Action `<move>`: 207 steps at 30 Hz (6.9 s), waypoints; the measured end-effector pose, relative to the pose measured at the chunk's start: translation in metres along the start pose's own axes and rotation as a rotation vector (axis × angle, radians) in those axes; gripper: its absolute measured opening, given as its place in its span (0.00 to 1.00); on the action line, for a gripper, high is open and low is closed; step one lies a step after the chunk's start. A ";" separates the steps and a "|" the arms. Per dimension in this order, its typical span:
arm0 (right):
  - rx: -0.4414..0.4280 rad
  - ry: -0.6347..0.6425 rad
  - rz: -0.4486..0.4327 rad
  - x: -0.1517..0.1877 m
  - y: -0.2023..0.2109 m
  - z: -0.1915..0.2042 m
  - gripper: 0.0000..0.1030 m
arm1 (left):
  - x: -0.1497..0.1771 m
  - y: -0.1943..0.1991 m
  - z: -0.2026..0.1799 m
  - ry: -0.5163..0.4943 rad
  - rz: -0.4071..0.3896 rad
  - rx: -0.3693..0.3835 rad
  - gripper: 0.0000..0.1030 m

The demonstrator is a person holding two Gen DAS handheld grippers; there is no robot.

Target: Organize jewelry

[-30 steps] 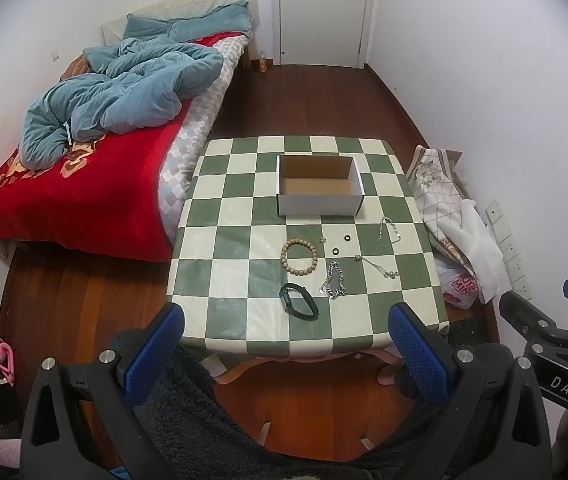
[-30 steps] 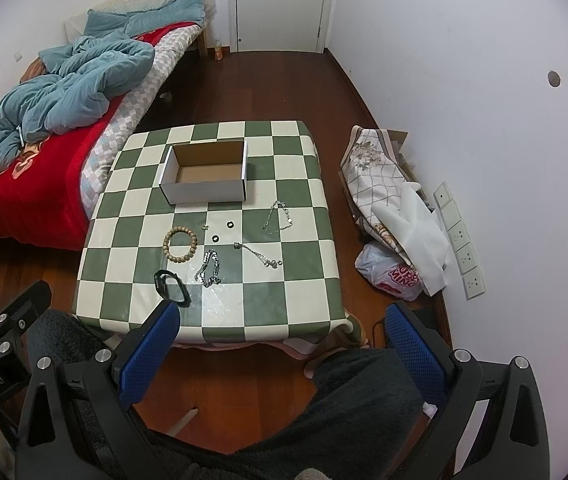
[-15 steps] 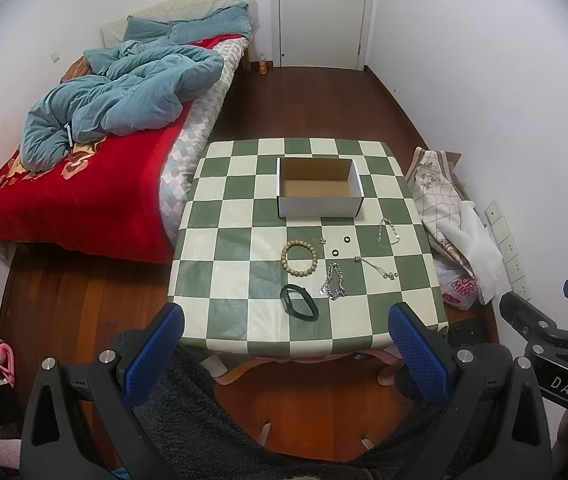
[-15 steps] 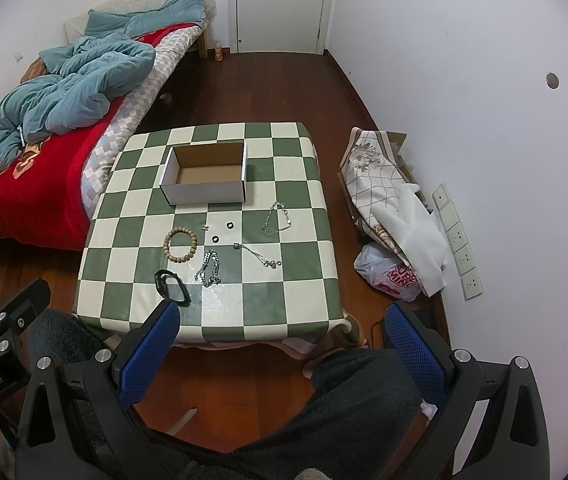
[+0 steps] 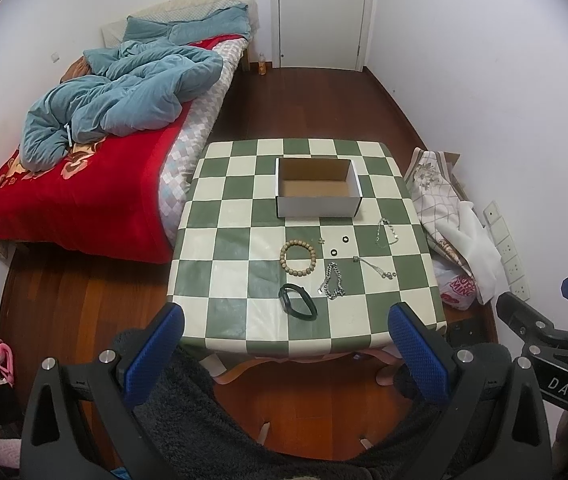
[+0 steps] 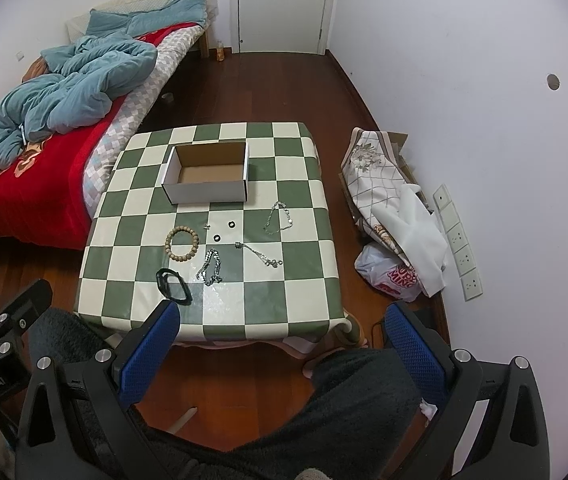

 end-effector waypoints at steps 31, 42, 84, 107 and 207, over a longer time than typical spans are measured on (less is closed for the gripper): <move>0.025 -0.040 0.012 -0.014 -0.029 -0.011 1.00 | -0.024 -0.047 0.012 0.039 -0.010 -0.086 1.00; 0.048 -0.065 0.143 -0.021 -0.145 -0.022 1.00 | -0.033 -0.153 0.019 0.026 0.106 -0.158 1.00; -0.135 -0.034 0.383 0.001 -0.378 0.016 0.00 | -0.005 -0.325 -0.029 -0.120 0.381 -0.095 1.00; -0.257 -0.157 0.323 0.019 -0.361 -0.015 0.51 | 0.057 -0.339 -0.098 -0.294 0.453 -0.020 0.05; -0.229 0.038 0.279 -0.246 -0.394 0.089 0.67 | -0.227 -0.367 -0.017 0.057 0.274 0.015 0.85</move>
Point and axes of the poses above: each gripper's, at about its wrist camera, not at the fingertips, and y roughly against the way its jaws point, z to its left, x to its underside, the point moved 8 cm from there along -y, roughly the way its jaws point, and after that the axes turned 8 degrees about y, right-handed, at the moved point
